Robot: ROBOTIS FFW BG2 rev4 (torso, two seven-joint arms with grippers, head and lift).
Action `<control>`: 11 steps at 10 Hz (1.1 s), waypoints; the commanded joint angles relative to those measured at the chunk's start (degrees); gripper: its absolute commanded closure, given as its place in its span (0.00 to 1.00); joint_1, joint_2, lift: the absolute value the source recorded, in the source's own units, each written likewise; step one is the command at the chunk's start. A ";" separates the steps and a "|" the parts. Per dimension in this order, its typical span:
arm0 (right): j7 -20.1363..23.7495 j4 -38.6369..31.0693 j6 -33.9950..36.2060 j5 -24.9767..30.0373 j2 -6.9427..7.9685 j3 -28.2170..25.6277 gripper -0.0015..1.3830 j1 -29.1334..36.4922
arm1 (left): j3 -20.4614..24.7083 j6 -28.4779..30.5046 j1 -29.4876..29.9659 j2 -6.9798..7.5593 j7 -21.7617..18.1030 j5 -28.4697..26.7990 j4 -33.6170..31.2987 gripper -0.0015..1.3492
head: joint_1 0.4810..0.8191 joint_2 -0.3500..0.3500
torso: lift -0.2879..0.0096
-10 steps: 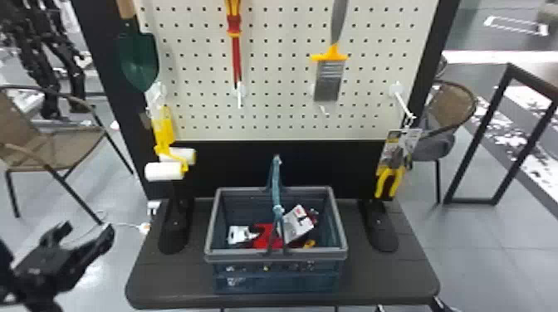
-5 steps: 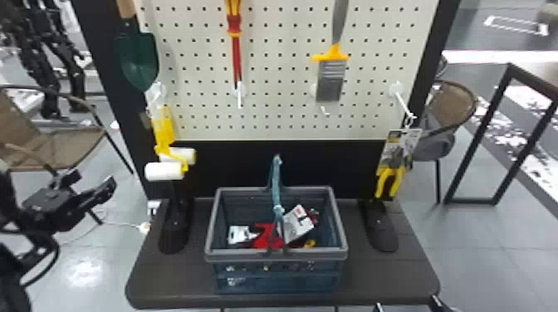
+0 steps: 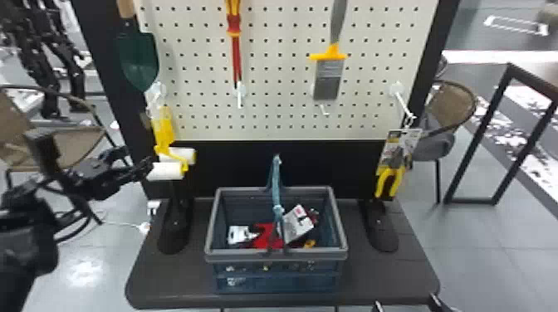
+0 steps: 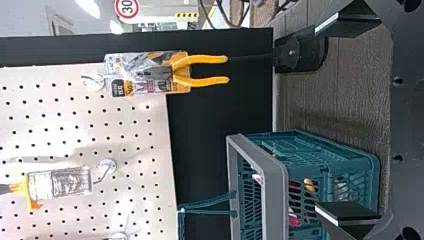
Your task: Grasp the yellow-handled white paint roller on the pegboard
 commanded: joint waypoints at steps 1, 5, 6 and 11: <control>0.00 0.24 0.00 0.00 0.06 0.00 0.05 -0.25 | -5.16 -1.69 -4.43 0.91 -1.01 2.37 4.85 0.17 | 0.20 0.50 | 0.63; 0.09 0.59 0.00 0.00 0.15 0.00 0.05 -0.51 | -10.61 -2.48 -8.65 2.14 -1.80 6.68 10.38 0.10 | 0.20 0.50 | 0.63; 0.00 0.59 0.00 0.00 0.15 0.00 0.05 -0.60 | -11.23 -2.22 -8.91 2.32 -1.80 6.85 10.82 0.10 | 0.20 0.50 | 0.63; 0.09 1.12 -0.35 -0.18 0.33 0.18 0.05 -0.87 | -13.87 -4.24 -9.62 2.05 -0.57 8.70 12.85 0.89 | 0.20 0.50 | 0.63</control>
